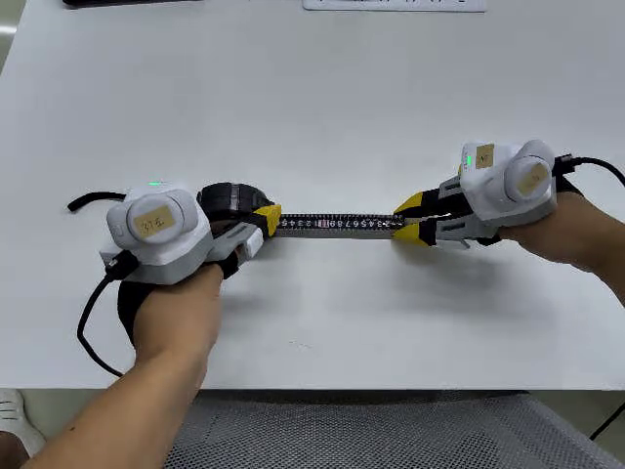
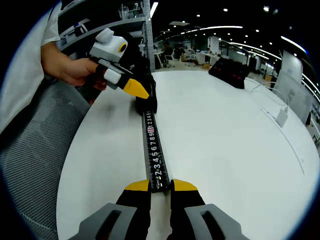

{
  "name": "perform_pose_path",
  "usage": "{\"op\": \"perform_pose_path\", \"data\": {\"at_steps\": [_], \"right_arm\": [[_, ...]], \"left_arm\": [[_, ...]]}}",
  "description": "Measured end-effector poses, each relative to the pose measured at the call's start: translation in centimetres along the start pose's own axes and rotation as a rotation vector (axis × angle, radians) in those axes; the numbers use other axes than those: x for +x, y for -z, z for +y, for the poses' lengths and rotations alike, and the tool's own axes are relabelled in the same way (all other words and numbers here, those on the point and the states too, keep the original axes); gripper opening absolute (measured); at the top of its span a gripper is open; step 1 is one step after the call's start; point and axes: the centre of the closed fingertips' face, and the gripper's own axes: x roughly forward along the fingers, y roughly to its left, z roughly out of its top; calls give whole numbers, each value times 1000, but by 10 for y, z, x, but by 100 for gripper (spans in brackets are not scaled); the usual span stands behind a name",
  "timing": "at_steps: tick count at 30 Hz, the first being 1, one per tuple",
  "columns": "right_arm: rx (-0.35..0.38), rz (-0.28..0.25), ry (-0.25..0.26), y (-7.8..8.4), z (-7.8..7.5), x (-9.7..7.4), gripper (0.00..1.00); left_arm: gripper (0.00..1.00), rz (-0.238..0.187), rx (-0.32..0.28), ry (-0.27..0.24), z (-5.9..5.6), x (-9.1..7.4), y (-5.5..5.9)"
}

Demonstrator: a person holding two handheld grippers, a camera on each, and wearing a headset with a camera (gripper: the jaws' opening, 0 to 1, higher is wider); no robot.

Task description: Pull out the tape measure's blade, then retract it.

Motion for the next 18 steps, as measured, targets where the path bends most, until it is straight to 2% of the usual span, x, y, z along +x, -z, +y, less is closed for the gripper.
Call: {"op": "perform_pose_path", "data": {"at_steps": [18], "right_arm": [[-5,-41,-24,-26,3,24,11]], "left_arm": [[57,2,-11,7,0,0,0]]}}
